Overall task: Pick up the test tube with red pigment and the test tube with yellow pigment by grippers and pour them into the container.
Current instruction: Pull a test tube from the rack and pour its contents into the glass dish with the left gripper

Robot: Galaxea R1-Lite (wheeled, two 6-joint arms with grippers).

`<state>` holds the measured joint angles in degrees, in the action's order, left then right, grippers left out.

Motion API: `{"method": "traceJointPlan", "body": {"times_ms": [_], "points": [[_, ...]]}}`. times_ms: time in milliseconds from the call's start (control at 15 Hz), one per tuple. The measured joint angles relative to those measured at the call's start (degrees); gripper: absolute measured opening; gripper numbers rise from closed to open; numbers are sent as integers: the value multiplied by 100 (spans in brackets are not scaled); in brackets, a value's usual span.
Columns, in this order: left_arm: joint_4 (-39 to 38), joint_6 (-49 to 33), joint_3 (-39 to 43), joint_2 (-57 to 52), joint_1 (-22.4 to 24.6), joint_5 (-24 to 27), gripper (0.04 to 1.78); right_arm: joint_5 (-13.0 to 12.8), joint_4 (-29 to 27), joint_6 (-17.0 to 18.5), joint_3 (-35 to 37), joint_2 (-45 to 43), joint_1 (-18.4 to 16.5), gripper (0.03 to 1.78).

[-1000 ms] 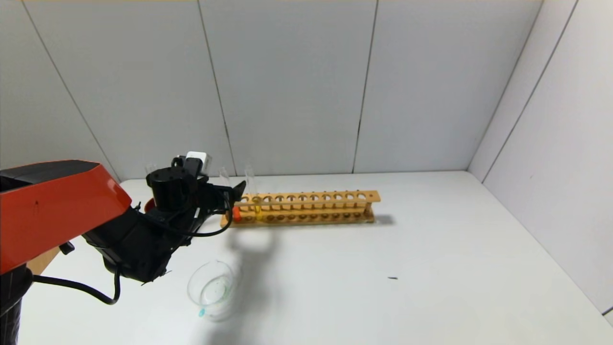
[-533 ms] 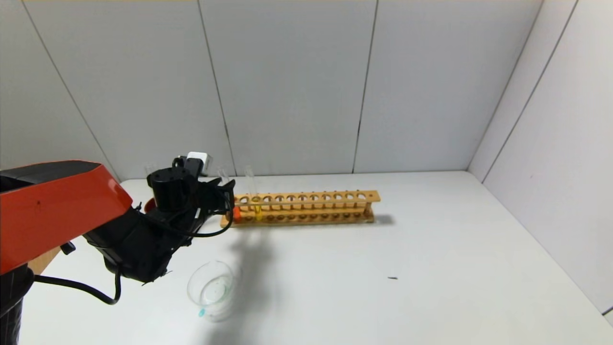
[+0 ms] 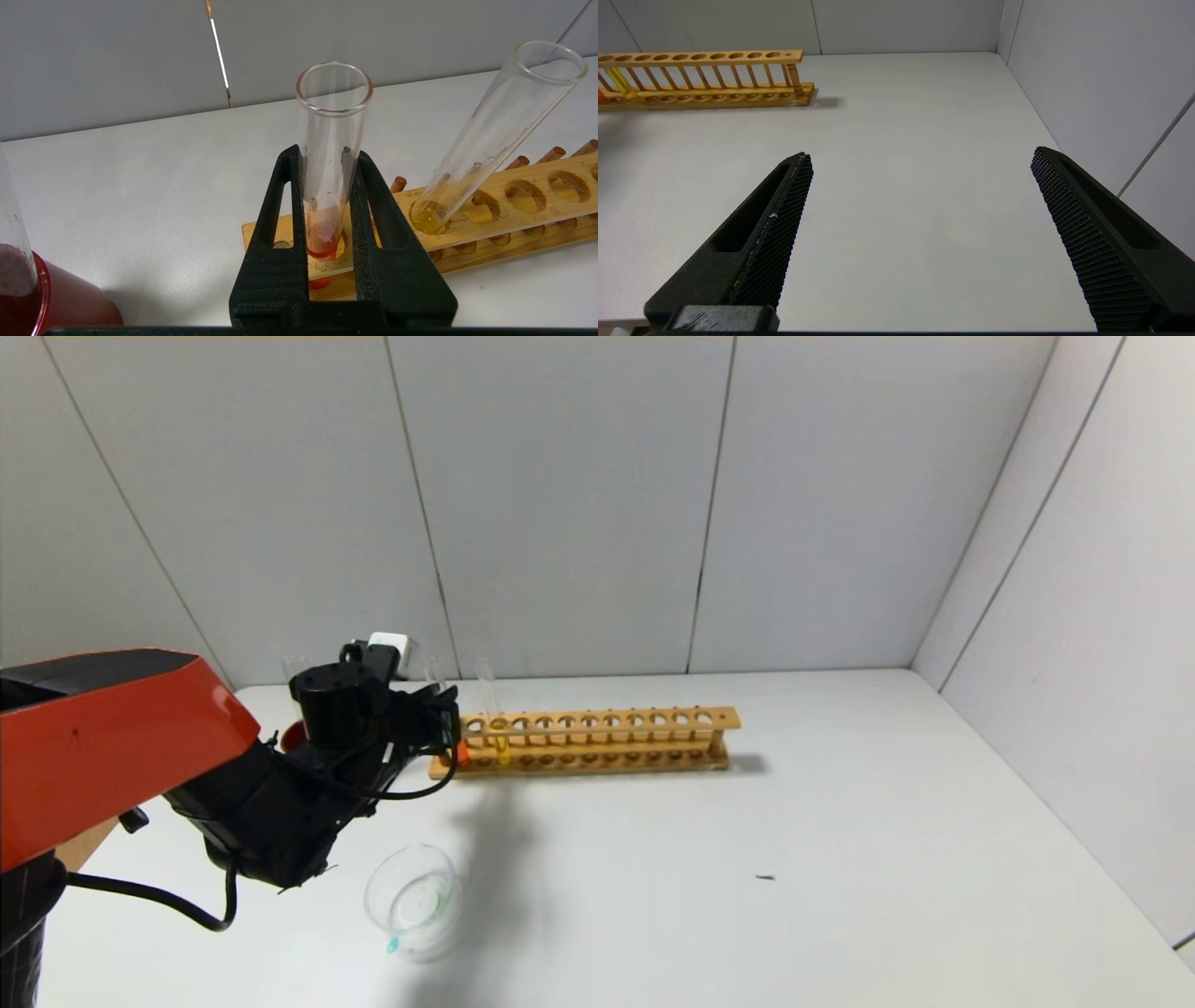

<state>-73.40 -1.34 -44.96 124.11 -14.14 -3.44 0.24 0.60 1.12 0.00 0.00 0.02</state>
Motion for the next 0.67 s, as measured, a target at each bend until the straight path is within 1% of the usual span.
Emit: {"method": "traceJointPlan", "body": {"times_ms": [667], "points": [[6, 96, 133, -363, -62, -160, 31, -2, 0, 2, 0, 0, -2, 171]]}}
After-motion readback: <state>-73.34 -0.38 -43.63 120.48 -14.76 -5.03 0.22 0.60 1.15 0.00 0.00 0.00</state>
